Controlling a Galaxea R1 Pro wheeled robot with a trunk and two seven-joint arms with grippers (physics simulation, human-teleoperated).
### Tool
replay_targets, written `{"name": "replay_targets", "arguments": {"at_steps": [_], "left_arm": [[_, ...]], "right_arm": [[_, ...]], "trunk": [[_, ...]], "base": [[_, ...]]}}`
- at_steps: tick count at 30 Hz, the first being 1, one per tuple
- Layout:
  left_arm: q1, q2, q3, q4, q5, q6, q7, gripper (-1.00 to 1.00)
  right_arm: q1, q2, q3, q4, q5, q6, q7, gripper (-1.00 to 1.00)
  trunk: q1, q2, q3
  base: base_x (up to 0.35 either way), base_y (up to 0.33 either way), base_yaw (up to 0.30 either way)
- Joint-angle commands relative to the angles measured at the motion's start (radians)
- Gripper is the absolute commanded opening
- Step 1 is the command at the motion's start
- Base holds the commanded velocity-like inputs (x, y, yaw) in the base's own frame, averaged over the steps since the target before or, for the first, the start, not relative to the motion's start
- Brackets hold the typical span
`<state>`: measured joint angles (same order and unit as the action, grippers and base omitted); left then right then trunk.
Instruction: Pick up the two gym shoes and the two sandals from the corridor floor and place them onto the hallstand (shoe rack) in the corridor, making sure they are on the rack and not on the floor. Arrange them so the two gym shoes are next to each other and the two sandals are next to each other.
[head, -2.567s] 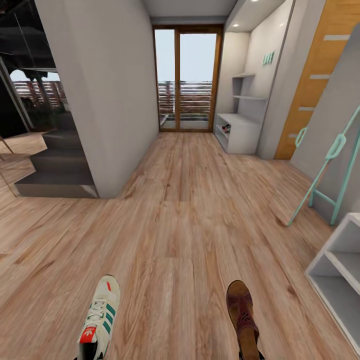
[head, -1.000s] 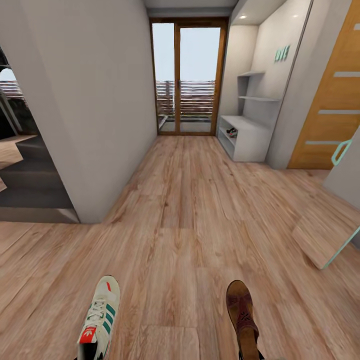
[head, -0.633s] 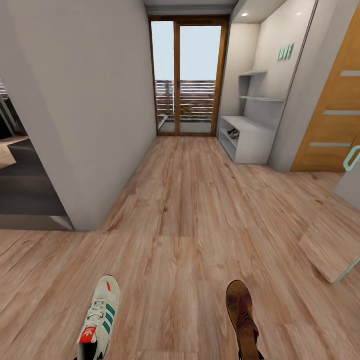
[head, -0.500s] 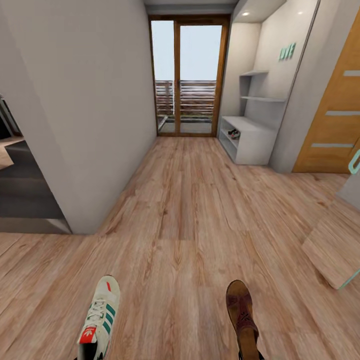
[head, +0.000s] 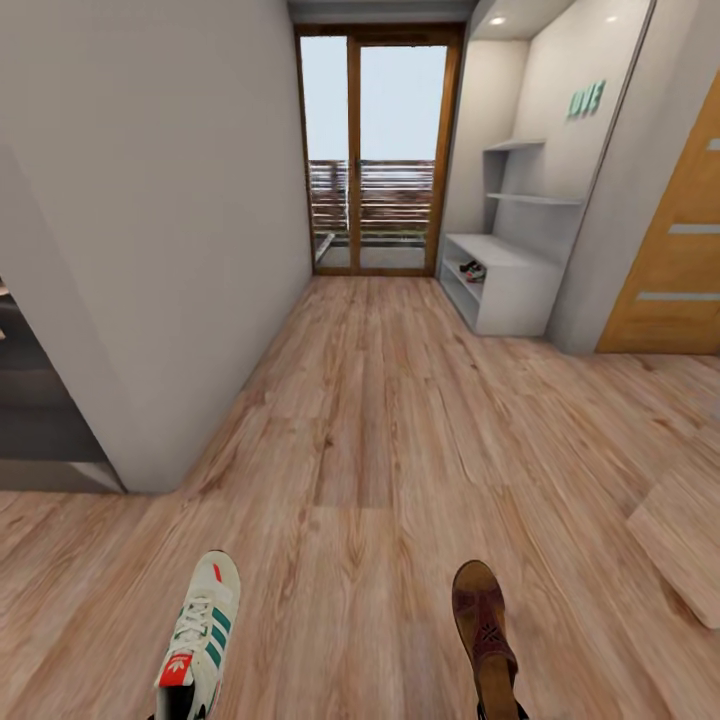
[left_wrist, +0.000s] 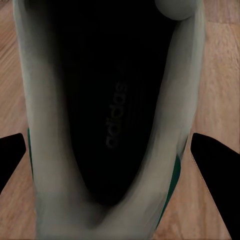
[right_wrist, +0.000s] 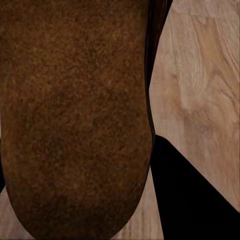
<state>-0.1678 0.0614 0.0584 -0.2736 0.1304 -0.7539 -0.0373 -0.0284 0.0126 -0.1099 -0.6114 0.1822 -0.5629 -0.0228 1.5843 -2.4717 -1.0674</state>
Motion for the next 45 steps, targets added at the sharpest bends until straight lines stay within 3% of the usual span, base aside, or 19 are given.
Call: {"name": "replay_targets", "arguments": {"at_steps": [1,45], "left_arm": [[-0.001,0.000,0.001,0.001,0.005,-0.002,-0.004,-1.00],[0.000,0.000,0.002,-0.003,0.005,-0.004,-0.003,-1.00]], "right_arm": [[-0.001,0.001,-0.005,0.000,0.008,-0.003,0.000,-1.00],[-0.001,0.000,-0.005,0.001,0.008,-0.002,-0.001,-1.00]], "trunk": [[0.000,0.000,-0.001],[0.000,0.000,-0.001]], "base": [[0.338,0.000,0.000],[0.338,0.000,0.000]]}}
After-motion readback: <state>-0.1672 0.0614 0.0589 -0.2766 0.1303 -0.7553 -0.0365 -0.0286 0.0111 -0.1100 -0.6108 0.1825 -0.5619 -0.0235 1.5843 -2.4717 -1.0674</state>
